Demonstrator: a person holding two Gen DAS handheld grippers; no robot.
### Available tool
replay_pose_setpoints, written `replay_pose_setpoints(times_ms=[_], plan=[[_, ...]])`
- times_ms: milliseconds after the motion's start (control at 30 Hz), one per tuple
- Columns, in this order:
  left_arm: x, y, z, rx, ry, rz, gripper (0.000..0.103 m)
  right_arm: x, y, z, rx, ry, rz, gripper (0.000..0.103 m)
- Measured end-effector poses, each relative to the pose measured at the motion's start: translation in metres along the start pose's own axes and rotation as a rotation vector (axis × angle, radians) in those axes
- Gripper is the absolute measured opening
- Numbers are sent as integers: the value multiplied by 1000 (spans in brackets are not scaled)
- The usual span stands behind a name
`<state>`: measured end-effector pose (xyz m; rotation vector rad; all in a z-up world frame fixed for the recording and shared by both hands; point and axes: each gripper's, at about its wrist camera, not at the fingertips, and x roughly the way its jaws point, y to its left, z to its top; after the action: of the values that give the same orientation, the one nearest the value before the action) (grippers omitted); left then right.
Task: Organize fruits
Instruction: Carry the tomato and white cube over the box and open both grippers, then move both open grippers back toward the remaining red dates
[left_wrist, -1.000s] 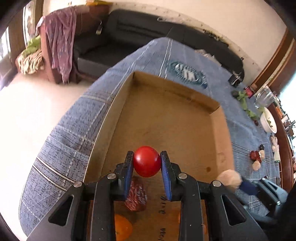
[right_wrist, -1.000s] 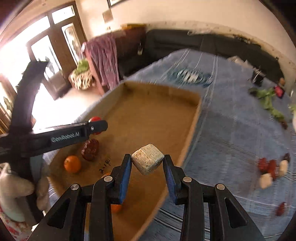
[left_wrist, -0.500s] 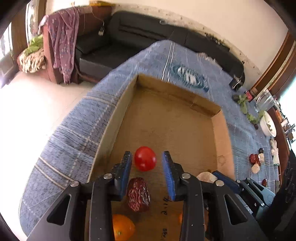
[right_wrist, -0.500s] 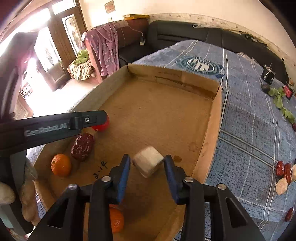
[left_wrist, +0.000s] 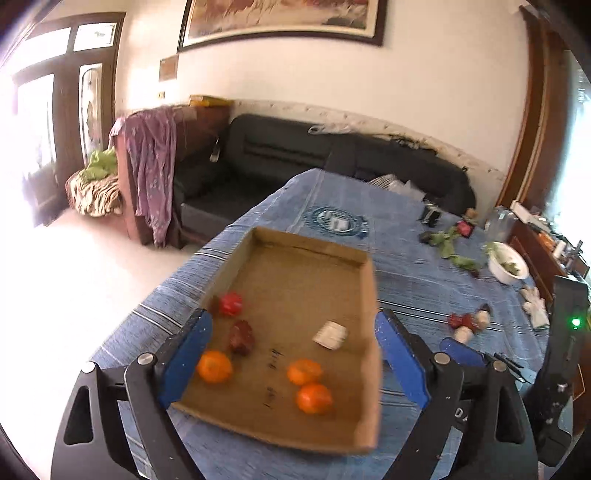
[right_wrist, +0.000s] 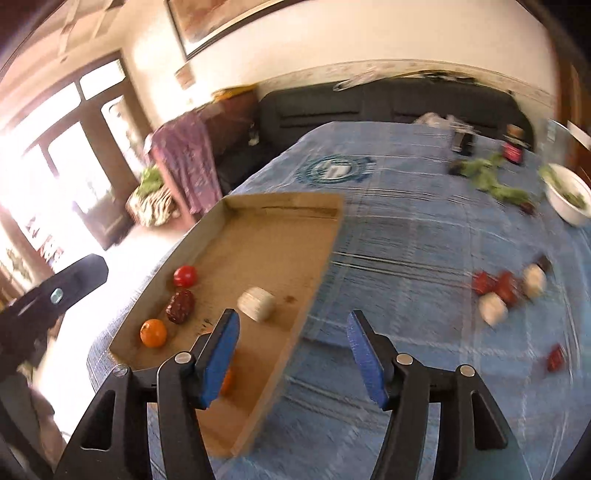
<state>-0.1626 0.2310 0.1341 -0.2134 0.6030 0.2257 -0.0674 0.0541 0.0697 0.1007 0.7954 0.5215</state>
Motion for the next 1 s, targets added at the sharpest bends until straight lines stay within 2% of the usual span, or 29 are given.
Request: replay_pose_setpoints(times_ms=[100,233,600,1000], plan=[[-13,-22,-6,56,-24,-11,89,-20,-19,-13,53,-18,-17,70],[-29,-51,-10,136,-76,24,89,-40,-38,-28,104,-36,-35,70],[-29,-92,-27,232,-34,-2,89,-63,-93,-46,245,-42,-60,71],[-3,-102,-40,263,26,-22,89,-65,-124,-50,277,-38,-93,72]])
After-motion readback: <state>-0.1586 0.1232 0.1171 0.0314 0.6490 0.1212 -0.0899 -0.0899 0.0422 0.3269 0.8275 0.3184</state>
